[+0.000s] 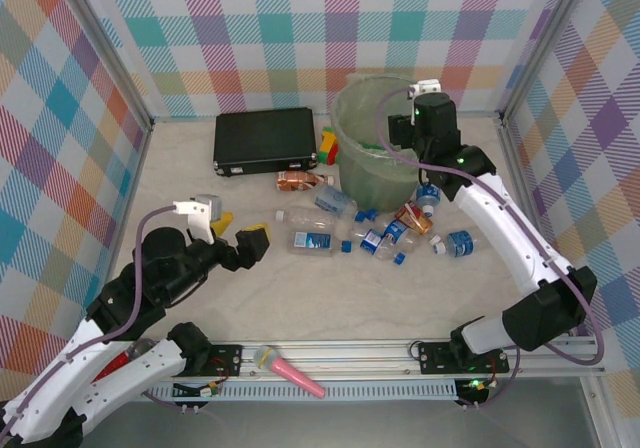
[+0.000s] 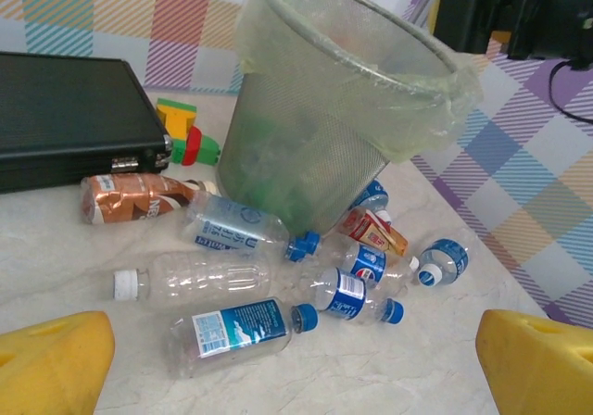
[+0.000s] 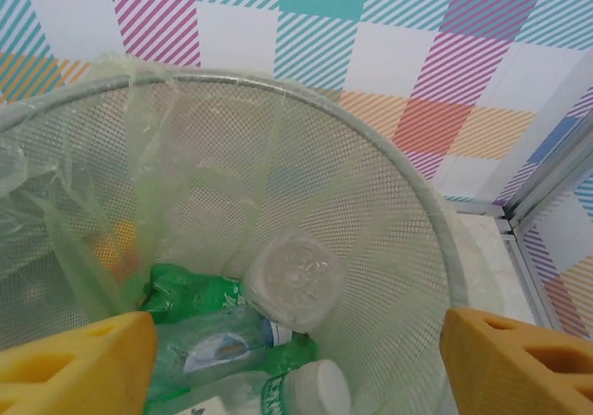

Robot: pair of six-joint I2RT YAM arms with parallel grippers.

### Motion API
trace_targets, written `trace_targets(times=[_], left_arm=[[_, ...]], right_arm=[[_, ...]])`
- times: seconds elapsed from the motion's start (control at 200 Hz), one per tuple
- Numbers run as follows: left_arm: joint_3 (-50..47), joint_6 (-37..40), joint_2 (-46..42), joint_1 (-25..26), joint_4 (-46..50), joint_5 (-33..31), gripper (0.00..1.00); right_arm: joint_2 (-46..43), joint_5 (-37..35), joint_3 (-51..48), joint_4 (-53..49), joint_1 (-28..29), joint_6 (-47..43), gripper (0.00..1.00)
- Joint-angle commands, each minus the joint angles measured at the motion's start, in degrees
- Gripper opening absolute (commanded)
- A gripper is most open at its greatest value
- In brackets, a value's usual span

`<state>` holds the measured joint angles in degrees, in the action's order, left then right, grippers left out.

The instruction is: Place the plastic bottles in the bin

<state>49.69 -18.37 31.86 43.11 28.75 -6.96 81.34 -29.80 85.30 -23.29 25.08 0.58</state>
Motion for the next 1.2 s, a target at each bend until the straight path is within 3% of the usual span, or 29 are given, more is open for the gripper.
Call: trace_targets(times=[0.0,0.385,0.59,0.88,1.195], left_arm=[[-0.78,-0.88,0.80,0.57,-0.93,0.21,1.00],[-4.91,-8.15,8.49,0.49,-2.96,-2.95,1.00],[-8.52,-13.94,15.25,0.57,-6.36,-2.10,1.00],[-9.79,-8.42,23.70,0.58,-10.19,-1.24,1.00],[-5.54,-1.51,39.14,0.60,-19.99,2.32,1.00]], right_arm=[[-2.11,1.21,3.74,-0.72,-0.38,1.32,0.99],[-7.88,8.60,4.89,-5.57,-0.30,7.14,0.99],[-13.97,13.94,-0.99,-6.87,-0.03,11.48,0.99],[-21.36,21.91,-10.50,-9.01,0.16,16.97,0.99],[-27.55,28.65,-16.09,-10.13,0.23,19.97,0.99]])
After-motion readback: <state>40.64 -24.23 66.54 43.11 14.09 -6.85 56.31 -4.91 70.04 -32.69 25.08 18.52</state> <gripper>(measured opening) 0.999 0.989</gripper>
